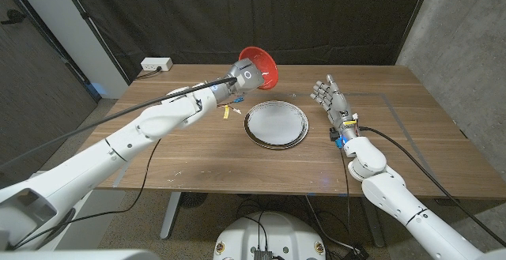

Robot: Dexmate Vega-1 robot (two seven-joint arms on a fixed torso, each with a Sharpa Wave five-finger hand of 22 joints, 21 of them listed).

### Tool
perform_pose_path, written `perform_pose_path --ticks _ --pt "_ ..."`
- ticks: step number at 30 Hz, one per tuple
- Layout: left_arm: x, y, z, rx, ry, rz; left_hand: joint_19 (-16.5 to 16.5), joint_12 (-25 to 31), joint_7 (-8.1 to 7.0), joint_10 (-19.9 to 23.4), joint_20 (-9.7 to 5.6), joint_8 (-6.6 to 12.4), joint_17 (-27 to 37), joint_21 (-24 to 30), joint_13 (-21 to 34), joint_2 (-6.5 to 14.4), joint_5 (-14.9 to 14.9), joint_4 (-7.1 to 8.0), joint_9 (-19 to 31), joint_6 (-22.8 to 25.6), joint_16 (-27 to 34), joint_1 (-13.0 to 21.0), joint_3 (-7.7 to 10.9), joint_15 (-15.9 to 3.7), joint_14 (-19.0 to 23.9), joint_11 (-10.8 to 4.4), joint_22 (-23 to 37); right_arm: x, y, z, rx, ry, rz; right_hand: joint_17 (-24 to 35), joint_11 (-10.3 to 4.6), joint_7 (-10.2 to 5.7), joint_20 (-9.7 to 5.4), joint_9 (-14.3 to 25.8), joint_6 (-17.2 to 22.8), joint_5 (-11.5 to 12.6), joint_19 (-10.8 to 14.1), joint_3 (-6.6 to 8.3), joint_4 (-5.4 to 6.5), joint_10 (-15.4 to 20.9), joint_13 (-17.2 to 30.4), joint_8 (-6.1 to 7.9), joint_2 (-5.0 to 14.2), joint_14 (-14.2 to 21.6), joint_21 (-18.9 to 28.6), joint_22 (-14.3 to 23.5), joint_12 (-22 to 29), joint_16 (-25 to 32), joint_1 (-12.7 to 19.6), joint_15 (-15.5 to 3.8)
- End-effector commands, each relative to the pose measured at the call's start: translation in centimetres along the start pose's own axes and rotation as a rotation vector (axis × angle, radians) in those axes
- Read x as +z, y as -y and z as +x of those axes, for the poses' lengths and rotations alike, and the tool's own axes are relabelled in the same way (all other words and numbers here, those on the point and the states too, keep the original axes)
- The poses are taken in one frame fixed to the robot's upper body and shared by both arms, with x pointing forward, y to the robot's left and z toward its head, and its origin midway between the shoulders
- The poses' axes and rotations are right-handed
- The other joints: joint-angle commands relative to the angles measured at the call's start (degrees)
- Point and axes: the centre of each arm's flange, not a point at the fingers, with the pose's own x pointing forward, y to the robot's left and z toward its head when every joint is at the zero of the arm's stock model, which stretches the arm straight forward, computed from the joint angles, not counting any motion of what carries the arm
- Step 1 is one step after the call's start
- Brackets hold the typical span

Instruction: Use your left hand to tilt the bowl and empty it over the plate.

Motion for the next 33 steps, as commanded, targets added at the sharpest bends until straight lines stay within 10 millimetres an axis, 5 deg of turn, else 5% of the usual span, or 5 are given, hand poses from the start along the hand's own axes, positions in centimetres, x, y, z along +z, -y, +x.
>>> perform_pose_path --ticks 1,13,18,33 --pt "-1.8 0.5 -2.2 0.041 -0.2 -0.207 0.15 0.0 1.3 0.38 -1.42 0.37 0.24 0.53 0.19 0.28 0.18 0.24 0.25 0.85 0.01 0.12 0.2 -1.5 2.15 -0.54 0.07 0.0 0.5 0.3 0.015 -0.003 0.004 0.29 -0.07 0.19 -0.43 0.27 -0.02 0.18 0.33 -0.11 -0.18 0.53 0.25 -0.13 0.53 0.45 -0.3 0.2 0.15 0.03 0.24 0.2" --pt "-1.6 1.7 -4.2 0.058 -0.373 -0.398 -0.11 -0.13 1.39 0.56 -1.31 0.39 0.36 0.64 0.24 0.25 0.14 0.31 0.36 0.67 -0.1 0.15 0.27 -1.46 2.34 -0.26 0.05 0.0 1.0 0.7 0.029 -0.011 0.001 0.3 -0.06 0.18 -0.43 0.28 -0.05 0.18 0.36 -0.15 -0.2 0.53 0.25 -0.14 0.58 0.42 -0.41 0.2 0.13 -0.01 0.23 0.14" --pt "-0.9 1.9 -5.0 0.071 -0.426 -0.341 0.01 -0.24 1.49 0.56 -1.32 0.39 0.39 0.76 0.22 0.23 0.13 0.34 0.44 0.57 -0.2 0.16 0.29 -1.47 2.27 -0.33 0.04 0.1 0.9 0.9 0.034 -0.014 -0.001 0.3 -0.01 0.15 -0.42 0.28 -0.06 0.18 0.38 -0.18 -0.21 0.55 0.25 -0.14 0.6 0.44 -0.46 0.2 0.13 -0.01 0.21 0.2" --pt "-1.5 5.2 -8.3 0.019 -0.542 -0.484 0.18 -0.43 1.26 0.52 -1.22 0.36 0.54 1.08 0.48 0.15 0.1 0.41 0.36 0.53 -0.34 0.25 0.38 -1.51 2.48 -0.63 0.01 0.0 0.2 1.1 0.047 -0.018 0.003 0.31 0.0 0.17 -0.38 0.27 0.04 0.17 0.42 -0.27 -0.24 0.55 0.25 -0.11 0.64 0.48 -0.61 0.21 0.11 -0.02 0.17 0.22"
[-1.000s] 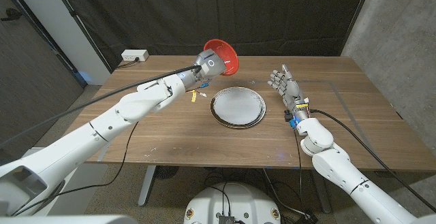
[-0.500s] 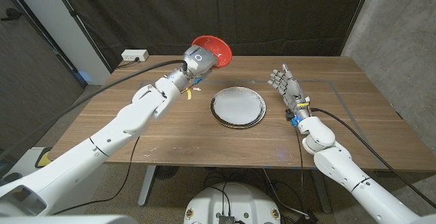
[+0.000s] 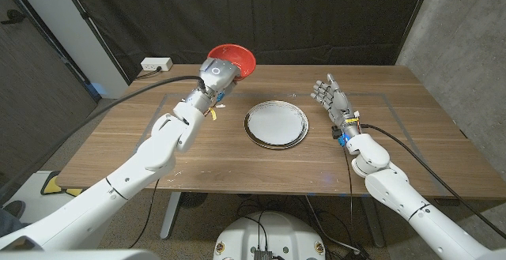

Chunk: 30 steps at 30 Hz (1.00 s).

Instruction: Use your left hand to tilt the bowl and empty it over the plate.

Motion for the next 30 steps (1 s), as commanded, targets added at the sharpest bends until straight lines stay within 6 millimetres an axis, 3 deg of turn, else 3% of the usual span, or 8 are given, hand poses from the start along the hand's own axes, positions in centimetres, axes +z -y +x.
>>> perform_pose_path --ticks 1,18,30 --pt "-2.3 1.9 -2.5 -0.032 -0.111 -0.074 0.17 0.01 0.88 0.46 -1.21 0.21 0.13 0.33 0.23 0.1 0.3 0.25 0.08 0.96 -0.01 0.31 0.22 -1.3 1.87 -0.72 -0.01 -0.1 -0.6 0.3 0.015 -0.004 0.002 0.31 0.01 0.17 -0.38 0.27 0.05 0.17 0.43 -0.11 -0.08 0.54 0.25 -0.1 0.42 0.47 -0.25 0.21 0.11 -0.02 -0.07 0.2" --pt "-4.6 4.8 -5.8 -0.104 -0.259 -0.119 0.36 -0.08 1.01 0.64 -1.19 0.24 0.24 0.59 0.44 -0.03 0.26 0.38 -0.03 1.16 -0.07 0.23 0.21 -1.26 2.13 -0.92 -0.04 -0.7 -2.2 1.8 0.065 -0.02 0.009 0.31 -0.02 0.17 -0.38 0.27 0.05 0.18 0.48 -0.17 -0.13 0.62 0.25 -0.1 0.49 0.47 -0.38 0.21 0.12 -0.05 -0.05 0.23" --pt "-6.0 8.0 -5.9 -0.141 -0.331 -0.129 0.41 -0.3 0.96 0.71 -1.09 0.25 0.32 0.77 0.39 -0.09 0.26 0.46 0.06 1.07 -0.16 0.21 0.23 -1.26 2.25 -1.06 -0.04 -0.9 -2.5 2.3 0.077 -0.025 0.012 0.3 -0.11 0.18 -0.35 0.27 0.07 0.18 0.49 -0.21 -0.19 0.58 0.25 -0.1 0.53 0.5 -0.47 0.22 0.1 -0.05 -0.03 0.22"
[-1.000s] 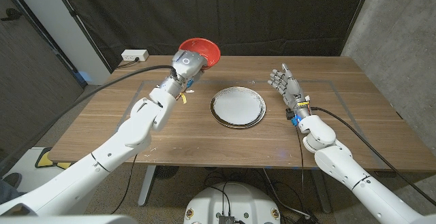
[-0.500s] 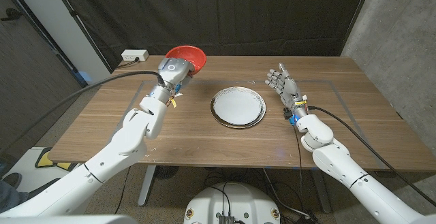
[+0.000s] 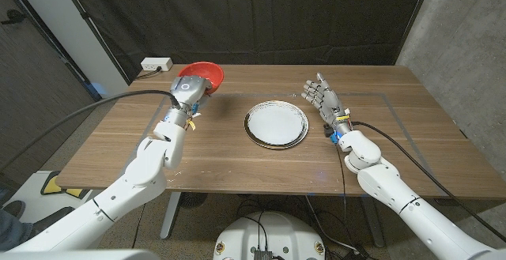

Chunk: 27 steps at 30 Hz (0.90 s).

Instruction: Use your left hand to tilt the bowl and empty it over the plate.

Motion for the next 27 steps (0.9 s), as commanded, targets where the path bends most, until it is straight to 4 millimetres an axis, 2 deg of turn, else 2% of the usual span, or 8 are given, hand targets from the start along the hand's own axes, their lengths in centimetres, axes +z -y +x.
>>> perform_pose_path --ticks 1,27 --pt "-1.7 2.8 0.1 -0.055 -0.079 -0.014 0.45 -0.08 0.91 0.8 -1.08 0.3 0.36 0.38 0.16 -0.07 0.29 0.47 0.12 1.21 0.39 0.22 0.23 -1.26 1.69 -1.05 -0.05 -0.1 -0.3 0.6 0.014 -0.005 0.0 0.3 -0.08 0.14 -0.36 0.27 0.06 0.18 0.5 -0.06 -0.03 0.58 0.25 -0.1 0.53 0.47 -0.04 0.22 0.09 -0.06 -0.03 0.21" --pt "-4.2 9.3 0.8 -0.212 -0.184 -0.043 -0.38 -0.34 0.81 0.66 -0.65 0.28 0.48 0.4 0.7 -0.05 0.3 0.62 0.28 0.85 -0.12 0.33 0.4 -1.25 1.14 -0.62 -0.1 -0.4 0.3 0.5 0.011 -0.012 0.006 0.31 -0.05 0.09 -0.34 0.27 0.05 0.18 0.53 -0.16 -0.08 0.6 0.25 -0.11 0.6 0.48 -0.18 0.23 0.08 -0.07 -0.06 0.23"
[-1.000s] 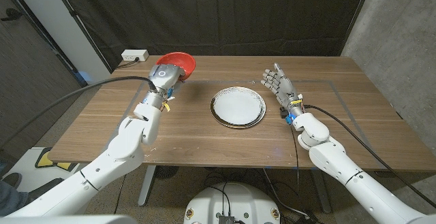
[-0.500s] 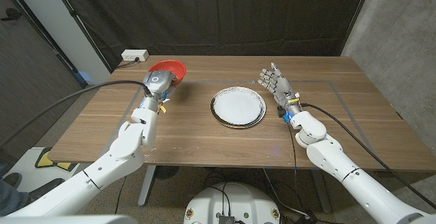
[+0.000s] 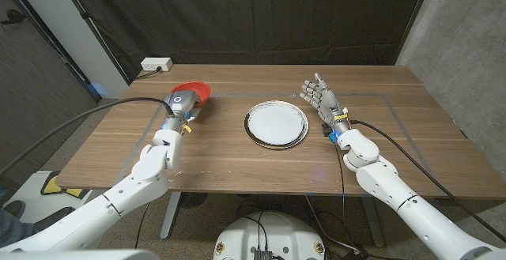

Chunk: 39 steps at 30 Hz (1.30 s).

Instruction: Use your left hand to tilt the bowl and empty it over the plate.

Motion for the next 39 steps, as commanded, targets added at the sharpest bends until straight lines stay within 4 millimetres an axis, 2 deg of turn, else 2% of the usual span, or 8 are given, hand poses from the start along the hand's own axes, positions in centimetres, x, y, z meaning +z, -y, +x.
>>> perform_pose_path --ticks 1,14,22,24,26,30,36,39 --pt "-1.4 3.1 1.2 -0.078 -0.054 -0.002 -0.4 -0.32 0.8 0.6 -0.65 0.39 0.15 0.19 0.17 -0.04 0.28 0.61 0.21 0.88 -0.09 0.34 0.4 -1.25 1.15 -0.71 0.21 -0.1 0.3 0.1 0.003 -0.003 0.008 0.31 -0.04 0.07 -0.34 0.27 0.05 0.18 0.53 -0.17 -0.09 0.59 0.25 -0.11 0.6 0.49 -0.19 0.23 0.08 -0.07 -0.05 0.25" --pt "-1.7 5.0 1.3 -0.101 -0.069 -0.019 -0.94 -0.54 0.98 0.16 -0.6 0.36 0.22 0.12 0.42 0.09 0.29 0.7 0.44 0.4 -0.34 0.42 0.54 -1.2 0.73 -0.35 0.2 -0.3 -0.3 0.5 0.013 -0.018 0.013 0.31 -0.11 0.1 -0.34 0.27 0.04 0.17 0.57 -0.24 -0.13 0.6 0.25 -0.12 0.59 0.49 -0.25 0.23 0.07 -0.07 -0.07 0.2" --pt "-2.0 5.1 1.3 -0.116 -0.07 -0.017 -3.72 -1.93 0.69 -1.98 -0.33 -0.21 -0.04 -0.82 -0.11 0.47 0.26 0.56 0.63 -1.52 -1.78 0.99 1.03 -1.26 -2.6 0.07 0.11 -0.4 -0.6 0.3 0.011 -0.023 0.008 0.31 -0.1 0.1 -0.35 0.27 0.04 0.17 0.58 -0.29 -0.14 0.61 0.25 -0.12 0.61 0.51 -0.29 0.23 0.07 -0.07 -0.1 0.24" --pt "-2.0 5.0 1.3 -0.12 -0.066 -0.014 -5.79 -2.77 0.3 -3.23 0.25 -0.67 -0.5 -1.49 -0.88 0.83 0.04 0.85 0.52 -2.65 -2.94 0.77 1.26 -0.88 -5.68 0.48 0.15 -0.4 -0.7 0.3 0.009 -0.022 0.009 0.31 -0.08 0.07 -0.33 0.27 0.03 0.17 0.58 -0.29 -0.14 0.59 0.25 -0.12 0.62 0.51 -0.3 0.23 0.06 -0.07 -0.11 0.27" --pt "-2.0 4.7 1.4 -0.133 -0.061 -0.003 -10.43 -3.6 0.14 -5.66 1.34 -1.31 -1.43 -3.23 -1.88 1.03 -0.21 1.42 0.4 -4.41 -3.87 0.12 1.44 -0.53 -9.42 0.52 0.09 -0.4 -0.7 0.3 0.007 -0.021 0.009 0.32 -0.09 0.11 -0.31 0.27 0.06 0.17 0.58 -0.3 -0.14 0.62 0.26 -0.11 0.64 0.51 -0.31 0.23 0.07 -0.07 -0.12 0.3" --pt "-1.9 4.2 1.5 -0.13 -0.068 0.026 -18.57 -3.76 -2.08 -10.16 3.69 -2.06 -4.12 -6.45 -4.08 0.6 -0.48 2.84 0.24 -7.02 -4.39 -1.99 1.19 0.34 -19.03 -0.53 0.18 -0.5 -0.8 0.2 0.005 -0.018 0.012 0.32 -0.06 0.07 -0.3 0.27 0.05 0.17 0.58 -0.32 -0.15 0.61 0.26 -0.12 0.65 0.48 -0.33 0.23 0.07 -0.09 -0.11 0.31" --pt "-1.9 3.4 1.5 -0.133 -0.063 0.022 -23.64 -3.82 -2.76 -14.84 5.94 -3.08 -6.75 -8.94 -6.23 -1.32 -0.76 5.53 -0.34 -9.68 -4.07 -6.93 -1.11 1.71 -24.58 -0.48 0.2 -0.6 -0.9 0.0 0.001 -0.015 0.014 0.31 -0.07 0.06 -0.26 0.27 0.06 0.17 0.57 -0.34 -0.17 0.66 0.26 -0.11 0.68 0.51 -0.37 0.24 0.08 -0.08 -0.11 0.31" --pt "-1.9 3.2 1.6 -0.134 -0.066 0.022 -24.2 -3.66 -2.84 -15.68 6.28 -3.52 -7.25 -9.35 -6.74 -1.71 -0.69 6.32 -0.57 -10.5 -3.95 -8.35 -1.77 2.45 -25.89 -0.43 0.21 -0.6 -1.0 0.0 -0.001 -0.013 0.014 0.32 -0.02 0.06 -0.26 0.27 0.06 0.17 0.57 -0.35 -0.18 0.59 0.26 -0.11 0.69 0.5 -0.38 0.24 0.05 -0.08 -0.12 0.28"
